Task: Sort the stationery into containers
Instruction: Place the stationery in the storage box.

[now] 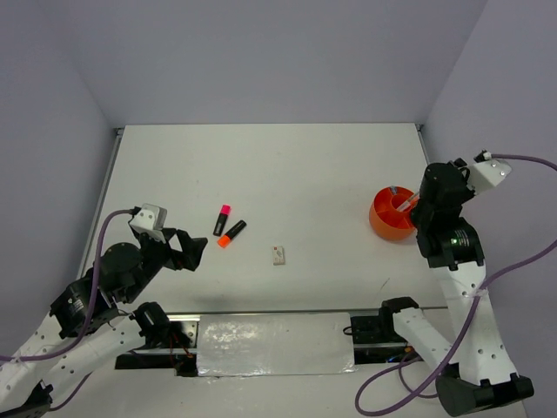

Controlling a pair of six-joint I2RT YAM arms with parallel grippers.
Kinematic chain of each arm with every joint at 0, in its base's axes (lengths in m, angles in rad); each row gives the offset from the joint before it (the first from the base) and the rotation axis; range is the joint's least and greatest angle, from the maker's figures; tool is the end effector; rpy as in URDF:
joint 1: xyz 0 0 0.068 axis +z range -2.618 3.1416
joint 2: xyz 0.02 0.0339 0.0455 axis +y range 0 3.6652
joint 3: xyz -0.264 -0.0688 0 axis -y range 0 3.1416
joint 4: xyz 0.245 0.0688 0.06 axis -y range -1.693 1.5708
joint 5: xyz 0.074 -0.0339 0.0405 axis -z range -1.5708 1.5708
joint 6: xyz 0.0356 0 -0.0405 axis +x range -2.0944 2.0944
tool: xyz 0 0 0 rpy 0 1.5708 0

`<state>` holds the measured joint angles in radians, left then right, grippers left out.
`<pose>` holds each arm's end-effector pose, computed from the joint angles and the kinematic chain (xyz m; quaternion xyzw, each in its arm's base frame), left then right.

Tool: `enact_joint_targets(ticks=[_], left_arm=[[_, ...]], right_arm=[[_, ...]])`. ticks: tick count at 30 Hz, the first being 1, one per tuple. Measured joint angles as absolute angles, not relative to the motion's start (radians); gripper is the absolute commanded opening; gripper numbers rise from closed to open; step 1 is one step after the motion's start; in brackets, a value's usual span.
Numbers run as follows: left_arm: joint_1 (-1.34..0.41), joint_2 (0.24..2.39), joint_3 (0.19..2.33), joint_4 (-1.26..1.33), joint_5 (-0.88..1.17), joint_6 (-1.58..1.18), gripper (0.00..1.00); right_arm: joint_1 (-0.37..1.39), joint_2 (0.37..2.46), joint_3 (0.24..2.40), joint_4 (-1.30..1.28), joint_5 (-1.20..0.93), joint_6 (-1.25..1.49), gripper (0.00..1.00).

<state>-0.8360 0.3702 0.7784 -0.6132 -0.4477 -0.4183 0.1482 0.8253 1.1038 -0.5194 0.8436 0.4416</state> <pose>0.0643 -0.0481 0.3397 0.0198 0.7690 -0.2216 0.5993 0.1571 -0.0034 0.4092 0.3548 0.6733 -0.1447 0.6323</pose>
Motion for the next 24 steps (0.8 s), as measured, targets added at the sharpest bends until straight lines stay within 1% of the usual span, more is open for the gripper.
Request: enact_joint_targets(ticks=[4, 7, 13, 20, 24], left_arm=[[-0.836, 0.363, 0.778, -0.612, -0.439, -0.418, 0.99], [-0.836, 0.345, 0.778, -0.612, -0.436, -0.417, 0.99], [-0.847, 0.331, 0.778, -0.607, -0.433, -0.417, 0.99], [-0.867, 0.331, 0.778, -0.607, -0.433, -0.417, 0.99], [-0.87, 0.331, 0.778, -0.607, -0.435, -0.418, 0.99]], right_arm=[[0.126, 0.843, 1.102, -0.633, 0.996, 0.548, 0.0], [0.071, 0.87, 1.072, -0.656, 1.025, 0.585, 0.0], [-0.043, 0.883, 0.953, -0.629, 0.97, 0.605, 0.0], [-0.075, 0.871, 0.823, -0.478, 0.838, 0.593, 0.0], [-0.083, 0.9, 0.809, -0.425, 0.799, 0.594, 0.0]])
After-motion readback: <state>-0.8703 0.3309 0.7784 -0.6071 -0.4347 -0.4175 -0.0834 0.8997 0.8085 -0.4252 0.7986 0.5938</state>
